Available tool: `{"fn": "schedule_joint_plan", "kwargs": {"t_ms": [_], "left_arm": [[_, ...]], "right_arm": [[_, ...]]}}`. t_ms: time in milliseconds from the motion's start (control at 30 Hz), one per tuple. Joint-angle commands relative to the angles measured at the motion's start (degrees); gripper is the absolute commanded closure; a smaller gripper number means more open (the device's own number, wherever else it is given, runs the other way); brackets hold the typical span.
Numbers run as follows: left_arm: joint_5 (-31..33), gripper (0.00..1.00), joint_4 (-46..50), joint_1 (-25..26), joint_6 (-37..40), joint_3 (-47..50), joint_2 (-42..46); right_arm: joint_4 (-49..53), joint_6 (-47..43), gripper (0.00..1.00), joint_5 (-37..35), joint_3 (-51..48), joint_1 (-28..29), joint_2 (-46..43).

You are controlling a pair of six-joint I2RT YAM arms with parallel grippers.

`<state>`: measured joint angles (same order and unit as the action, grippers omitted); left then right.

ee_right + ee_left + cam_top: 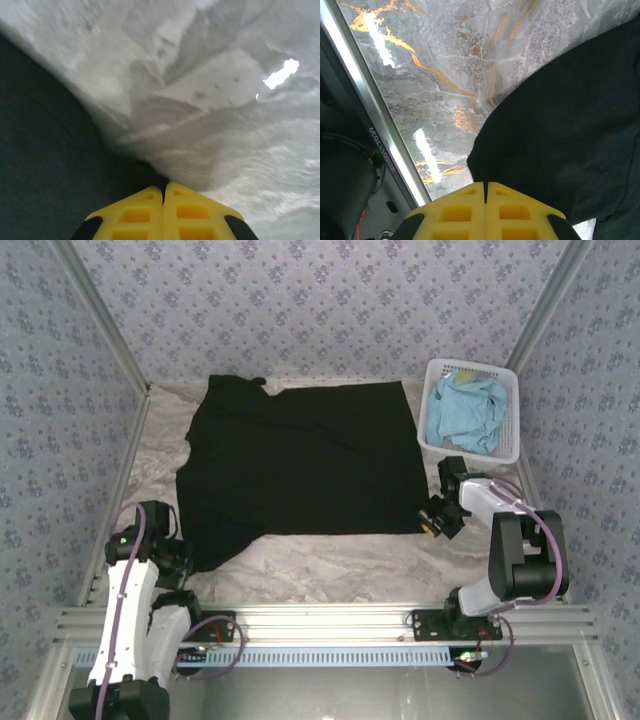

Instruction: Fold and stack the t-shirts

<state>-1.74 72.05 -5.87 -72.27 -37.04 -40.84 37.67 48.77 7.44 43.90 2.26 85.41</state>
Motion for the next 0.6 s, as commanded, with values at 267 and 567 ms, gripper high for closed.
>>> {"fn": "schedule_joint_plan", "kwargs": {"t_ms": [267,567], "left_arm": [[0.5,1.00,9.6,1.2,-9.6,-3.7,8.8],[9.1,1.00,17.9,2.7,-7.4,-14.8,11.5]], "right_arm": [[7.8,0.8,1.00,-3.5,1.0,4.1,-7.9],[25.0,3.0,1.00,-3.1,-0.7,7.8,-17.9]]}}
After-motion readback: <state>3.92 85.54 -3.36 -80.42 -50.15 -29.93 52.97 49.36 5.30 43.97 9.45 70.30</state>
